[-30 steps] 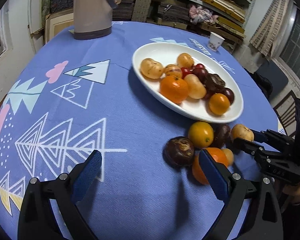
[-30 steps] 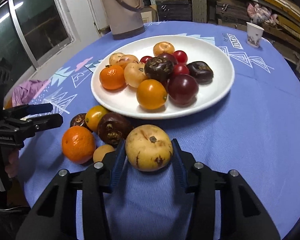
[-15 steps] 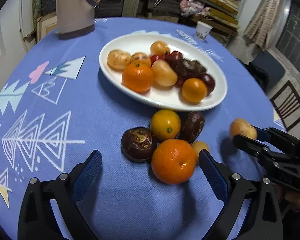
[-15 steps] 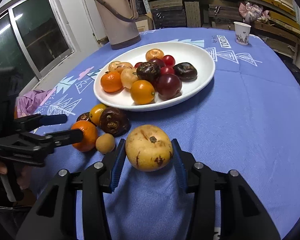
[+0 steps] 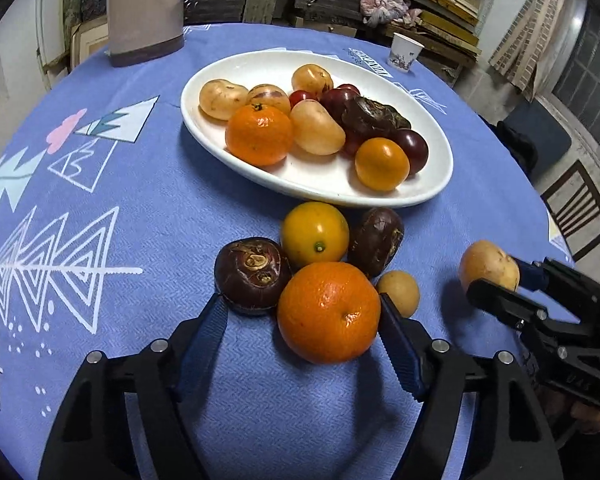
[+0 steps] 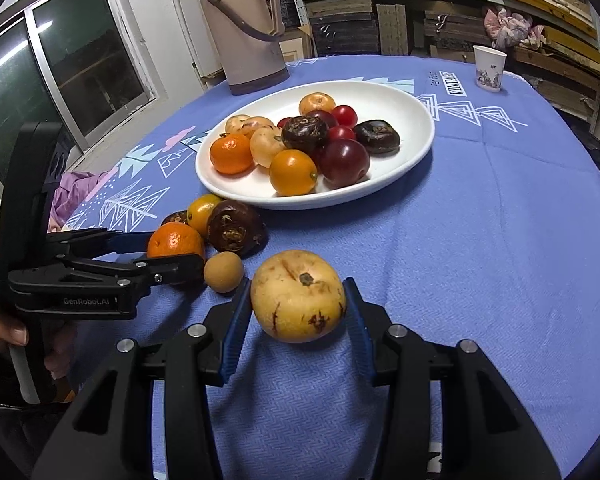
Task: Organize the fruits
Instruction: 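Grasp a mandarin with the left tool while the right tool grasps a large tan fruit, then lower the mandarin onto the plate with the left tool while the right tool sets the tan fruit there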
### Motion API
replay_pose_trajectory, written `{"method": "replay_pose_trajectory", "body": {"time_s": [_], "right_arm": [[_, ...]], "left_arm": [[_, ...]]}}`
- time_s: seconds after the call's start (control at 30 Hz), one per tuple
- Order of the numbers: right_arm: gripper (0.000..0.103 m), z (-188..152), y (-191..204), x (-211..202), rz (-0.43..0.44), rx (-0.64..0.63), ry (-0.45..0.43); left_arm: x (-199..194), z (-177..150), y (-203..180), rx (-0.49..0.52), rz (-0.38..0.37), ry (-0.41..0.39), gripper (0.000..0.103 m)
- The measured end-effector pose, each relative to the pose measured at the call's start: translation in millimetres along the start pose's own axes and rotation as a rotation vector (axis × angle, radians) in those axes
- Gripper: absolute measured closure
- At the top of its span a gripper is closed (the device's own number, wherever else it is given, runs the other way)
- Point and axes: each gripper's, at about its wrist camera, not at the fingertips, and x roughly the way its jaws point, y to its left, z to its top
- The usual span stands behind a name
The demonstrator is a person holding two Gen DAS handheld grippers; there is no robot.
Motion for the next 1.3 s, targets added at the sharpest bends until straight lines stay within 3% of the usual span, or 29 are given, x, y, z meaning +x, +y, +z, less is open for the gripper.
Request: {"method": "replay_pose_trajectory", "body": {"time_s": [0.13, 0.17, 0.2, 0.53, 0.73, 0.97, 1.3], "right_arm": [[0.059, 0, 2, 0, -0.011, -0.004, 0.006], [0.059, 0, 3, -1, -0.012, -0.006, 0.006], [0.059, 0, 4, -2, -0.012, -0.007, 0.005], [0.058, 0, 15, 1, -0.012, -0.022, 0.019], [0.058, 0, 16, 2, -0.01, -0.02, 0.023], [0.058, 2, 13, -7, -0.005, -0.004, -0.003], [0.058, 17, 9, -23, 0.037, 0.037, -0.051]], "left_arm": [[-6, -5, -2, 0.033, -0.004, -0.009, 0.037], [-8, -7, 2, 0.024, -0.043, -0.006, 0.054], [-9, -8, 5, 0.016, -0.074, -0.005, 0.056], [-13, -13, 21, -0.027, -0.117, -0.005, 0.055], [-10, -10, 12, 0.001, -0.084, -0.003, 0.054], [-15, -13, 11, 0.036, -0.11, -0.012, 0.056], [-46, 10, 12, 0.063, -0.094, -0.085, 0.056]]}}
